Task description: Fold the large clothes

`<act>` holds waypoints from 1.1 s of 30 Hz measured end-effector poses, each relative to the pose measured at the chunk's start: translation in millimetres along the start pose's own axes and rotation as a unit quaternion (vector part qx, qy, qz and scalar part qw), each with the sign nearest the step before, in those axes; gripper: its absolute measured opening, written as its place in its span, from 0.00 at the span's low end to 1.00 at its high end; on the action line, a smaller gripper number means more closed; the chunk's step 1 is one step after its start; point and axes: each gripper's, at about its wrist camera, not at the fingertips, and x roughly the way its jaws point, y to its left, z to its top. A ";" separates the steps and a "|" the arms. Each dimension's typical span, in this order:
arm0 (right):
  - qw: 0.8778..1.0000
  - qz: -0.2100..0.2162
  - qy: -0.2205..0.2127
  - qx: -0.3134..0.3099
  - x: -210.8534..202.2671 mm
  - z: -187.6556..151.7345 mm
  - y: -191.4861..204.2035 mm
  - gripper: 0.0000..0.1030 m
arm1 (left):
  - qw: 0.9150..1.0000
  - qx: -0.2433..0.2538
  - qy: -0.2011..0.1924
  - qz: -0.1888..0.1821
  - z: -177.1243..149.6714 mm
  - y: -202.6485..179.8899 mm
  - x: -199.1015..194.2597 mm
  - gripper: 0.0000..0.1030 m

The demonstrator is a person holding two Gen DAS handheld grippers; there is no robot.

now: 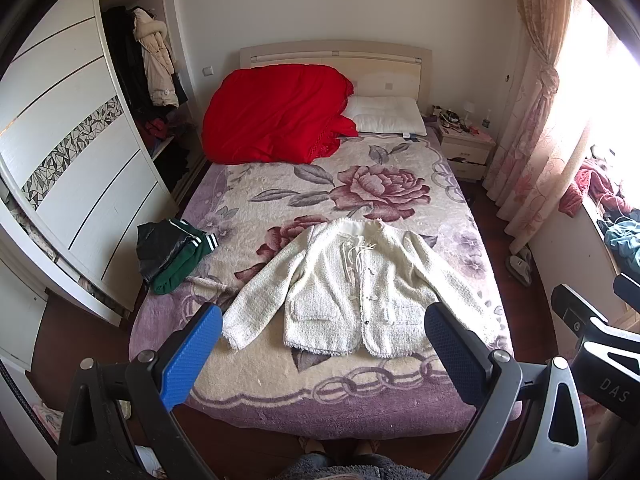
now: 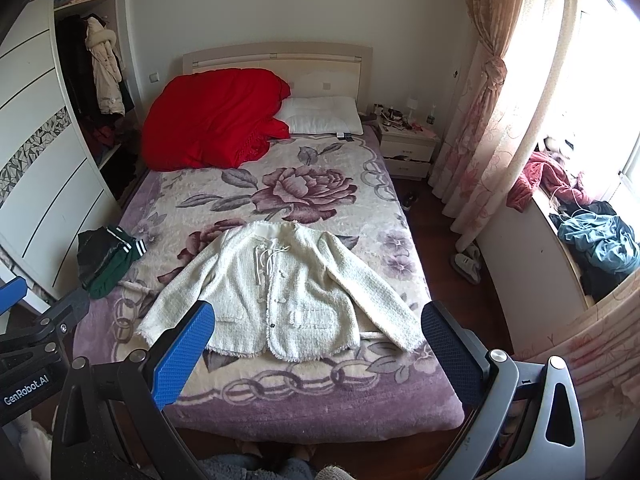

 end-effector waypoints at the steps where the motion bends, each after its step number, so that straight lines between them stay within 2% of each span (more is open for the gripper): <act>1: 1.000 0.000 -0.001 0.000 -0.5 0.4 0.2 1.00 | 1.000 0.000 0.000 -0.001 0.2 0.2 -0.1 1.00; 33: 1.000 0.002 -0.008 0.000 -10.5 -1.0 -2.5 1.00 | 1.000 0.000 -0.007 -0.002 15.9 -6.2 -11.7 1.00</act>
